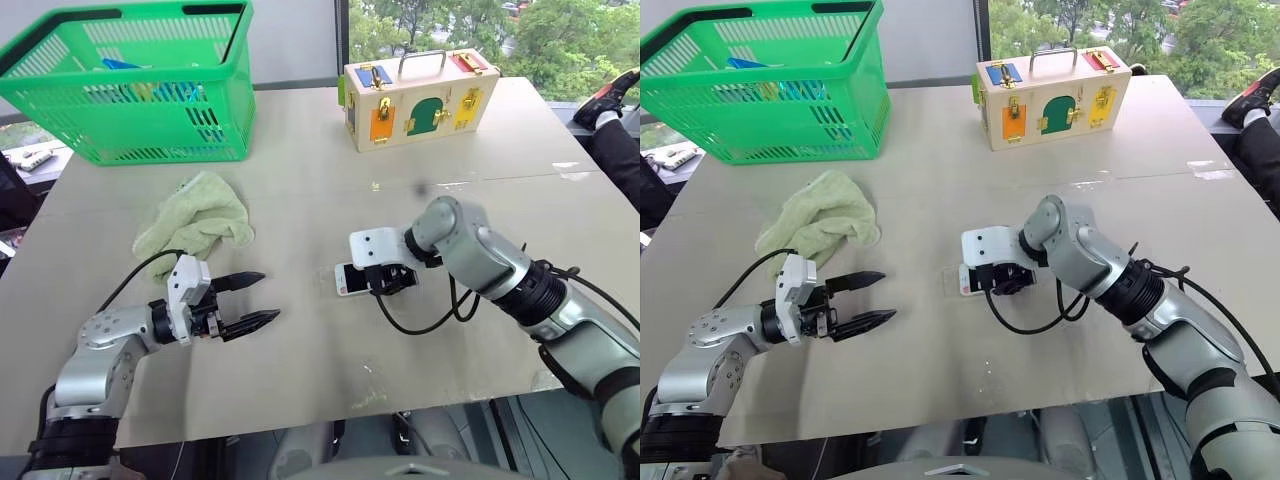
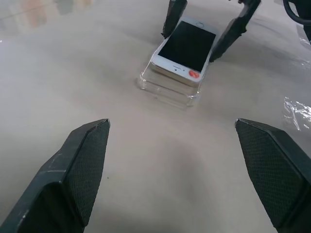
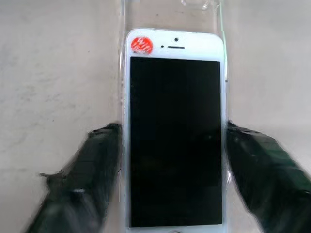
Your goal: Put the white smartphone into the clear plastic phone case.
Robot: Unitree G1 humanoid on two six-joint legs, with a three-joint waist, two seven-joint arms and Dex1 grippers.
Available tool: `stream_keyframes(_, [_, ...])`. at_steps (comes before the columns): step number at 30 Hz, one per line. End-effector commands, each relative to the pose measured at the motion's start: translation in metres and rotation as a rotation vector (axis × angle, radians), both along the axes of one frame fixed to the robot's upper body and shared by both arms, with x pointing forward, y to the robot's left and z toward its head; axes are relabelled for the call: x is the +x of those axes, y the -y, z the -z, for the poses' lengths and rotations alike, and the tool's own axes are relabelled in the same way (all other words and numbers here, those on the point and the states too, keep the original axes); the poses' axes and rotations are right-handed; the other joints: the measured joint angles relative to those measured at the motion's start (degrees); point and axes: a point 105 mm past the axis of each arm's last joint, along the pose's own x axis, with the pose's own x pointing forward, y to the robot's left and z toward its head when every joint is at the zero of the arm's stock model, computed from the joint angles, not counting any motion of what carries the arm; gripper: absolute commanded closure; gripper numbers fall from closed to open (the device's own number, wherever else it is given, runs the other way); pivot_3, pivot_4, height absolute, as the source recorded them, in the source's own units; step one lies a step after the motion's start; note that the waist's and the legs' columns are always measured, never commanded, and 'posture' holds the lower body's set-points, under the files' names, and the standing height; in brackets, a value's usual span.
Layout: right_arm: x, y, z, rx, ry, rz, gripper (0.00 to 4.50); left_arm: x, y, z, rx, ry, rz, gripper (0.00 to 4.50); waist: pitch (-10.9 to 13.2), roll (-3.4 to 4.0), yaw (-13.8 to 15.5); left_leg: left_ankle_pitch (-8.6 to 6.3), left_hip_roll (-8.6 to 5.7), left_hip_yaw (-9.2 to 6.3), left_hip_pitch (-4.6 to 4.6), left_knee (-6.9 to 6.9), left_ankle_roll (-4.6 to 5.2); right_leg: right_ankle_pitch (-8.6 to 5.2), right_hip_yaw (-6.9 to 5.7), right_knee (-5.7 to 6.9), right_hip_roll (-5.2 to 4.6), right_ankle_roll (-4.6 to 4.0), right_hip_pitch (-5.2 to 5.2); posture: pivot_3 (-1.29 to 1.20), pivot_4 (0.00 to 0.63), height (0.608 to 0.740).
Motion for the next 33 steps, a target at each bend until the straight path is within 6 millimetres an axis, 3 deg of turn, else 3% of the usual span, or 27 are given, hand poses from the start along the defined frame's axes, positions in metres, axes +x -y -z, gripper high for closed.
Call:
stream_keyframes(1, [-0.002, 0.000, -0.008, 0.036, 0.022, -0.004, 0.03, 0.001, 0.001, -0.004, 0.009, 0.029, 0.010, 0.26, 0.0, 0.00, 0.1, 0.00, 0.00, 0.00, 0.00, 0.00, 0.00, 0.00, -0.01, 0.00, 0.00, 0.00, 0.00, 0.00, 0.150, 0.740])
stream_keyframes(9, [-0.020, 0.003, -0.035, 0.174, 0.010, -0.052, 0.03, 0.003, 0.002, -0.003, 0.006, 0.033, 0.014, 0.26, 0.0, 0.03, 0.4, 0.00, -0.03, 0.00, -0.12, 0.00, 0.00, 0.00, -0.02, -0.02, -0.04, 0.00, -0.07, 0.00, 0.150, 0.740])
stream_keyframes(12, [-0.020, 0.006, -0.042, 0.242, 0.007, -0.013, 0.76, 0.003, 0.004, -0.003, 0.004, 0.033, 0.018, 0.26, 0.0, 0.03, 0.4, -0.01, -0.03, -0.02, -0.12, 0.00, 0.01, 0.00, -0.03, -0.02, -0.04, 0.00, -0.07, 0.00, 0.150, 0.740])
stream_keyframes(16, [-0.023, 0.014, -0.056, 0.355, 0.011, 0.041, 2.78, 0.005, 0.006, -0.004, 0.005, 0.037, 0.021, 0.26, 0.0, 0.03, 0.5, -0.01, -0.03, -0.01, -0.13, 0.00, 0.01, 0.00, -0.02, -0.02, -0.06, 0.00, -0.07, 0.00, 0.150, 0.740])
stream_keyframes(20, [-0.018, 0.025, -0.070, 0.493, 0.052, 0.163, 4.32, 0.008, 0.010, -0.002, 0.021, 0.048, 0.011, 0.26, 0.0, 0.03, 0.5, -0.01, -0.03, -0.03, -0.14, 0.00, 0.01, 0.00, 0.00, -0.03, -0.08, 0.00, -0.06, 0.00, 0.150, 0.740])
stream_keyframes(26, [-0.015, 0.051, -0.062, 0.597, 0.098, 0.358, 4.42, 0.013, 0.023, 0.005, 0.038, 0.054, 0.010, 0.26, 0.0, 0.02, 0.7, -0.01, -0.04, -0.05, -0.14, 0.00, 0.02, 0.00, 0.06, -0.05, -0.10, 0.00, -0.02, 0.00, 0.150, 0.740])
stream_keyframes(33, [-0.020, 0.080, -0.041, 0.559, 0.139, 0.487, 4.42, 0.017, 0.037, 0.016, 0.069, 0.041, 0.022, 0.26, 0.0, 0.02, 0.6, 0.00, -0.04, -0.04, -0.14, 0.00, 0.04, 0.00, 0.13, -0.05, -0.10, 0.00, -0.02, 0.00, 0.150, 0.740])
